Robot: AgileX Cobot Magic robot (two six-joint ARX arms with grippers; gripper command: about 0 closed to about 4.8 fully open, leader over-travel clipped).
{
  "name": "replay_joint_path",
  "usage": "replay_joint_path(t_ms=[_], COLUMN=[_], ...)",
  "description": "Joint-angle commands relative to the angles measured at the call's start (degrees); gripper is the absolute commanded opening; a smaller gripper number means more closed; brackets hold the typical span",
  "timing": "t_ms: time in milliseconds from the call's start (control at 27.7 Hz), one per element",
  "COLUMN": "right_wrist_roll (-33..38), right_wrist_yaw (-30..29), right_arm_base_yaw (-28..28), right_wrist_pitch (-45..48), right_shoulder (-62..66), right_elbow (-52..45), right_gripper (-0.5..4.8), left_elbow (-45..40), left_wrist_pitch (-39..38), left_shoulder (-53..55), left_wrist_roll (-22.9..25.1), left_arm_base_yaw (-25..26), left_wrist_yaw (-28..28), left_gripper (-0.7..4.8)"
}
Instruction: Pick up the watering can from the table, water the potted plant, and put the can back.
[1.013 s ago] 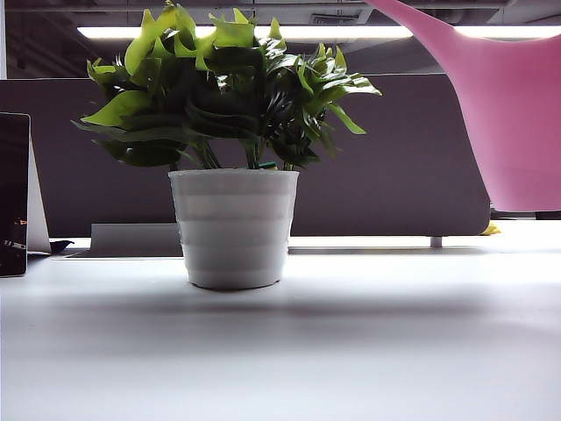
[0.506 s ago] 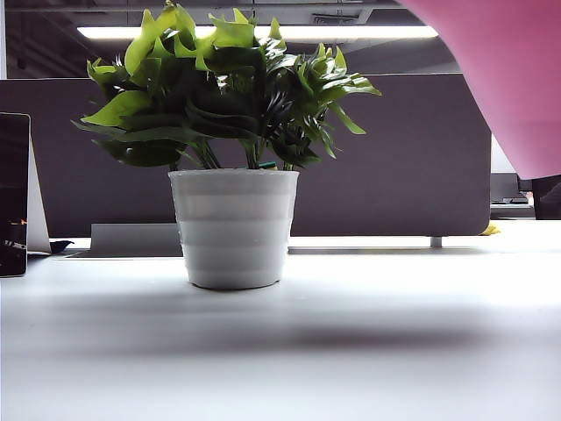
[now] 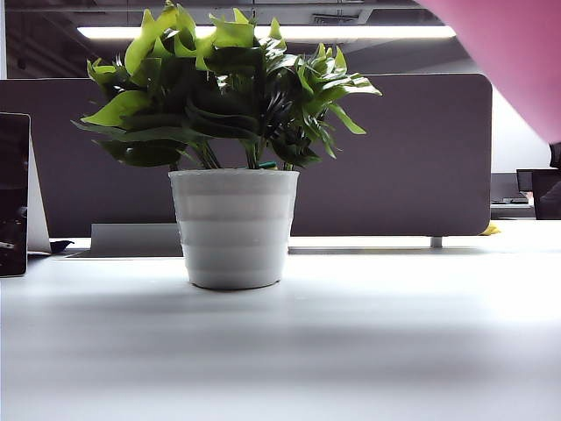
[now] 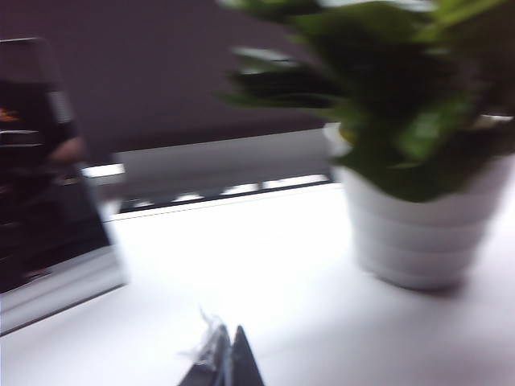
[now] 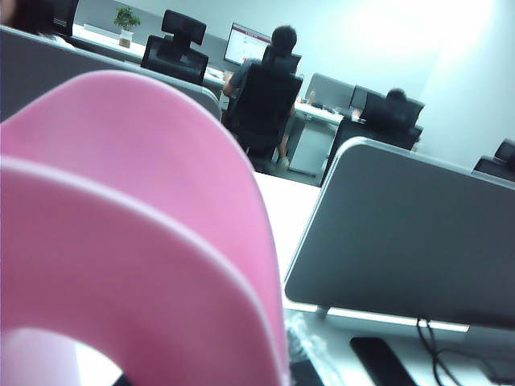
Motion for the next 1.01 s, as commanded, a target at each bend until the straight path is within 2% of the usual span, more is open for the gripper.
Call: replay_joint_path(t_ms=[36,434,651,1013], right_wrist_roll=[-2.47,-10.38,-15.82,-18.64], right_wrist_yaw=[2.21,2.49,4.20,5.38], right_arm_base_yaw=[0.98,3.06,5.70,8.07], right_wrist_pitch=[2.67,0.07,0.66,1.66], right_shoulder=[0.44,5.53,7.21,7.54], right_elbow=[3.48,11.65,12.68,12.70], right_gripper=[-0.06,-0.06,-0.06,-0.06], left_elbow=[0.07,0.07,0.07,0.07], left_wrist_pitch=[0.57,0.55,0.57,0.57], left_shoulder=[0.04,0.04,0.04,0.04], left_wrist_roll=[0.00,0.00,0.00,0.00], left_arm_base_yaw=[2.32,1.55,1.42,1.42], left_wrist_yaw=[0.09,0.15,0.11,0.13], left_gripper=[-0.05,-0.05,-0.05,-0.05])
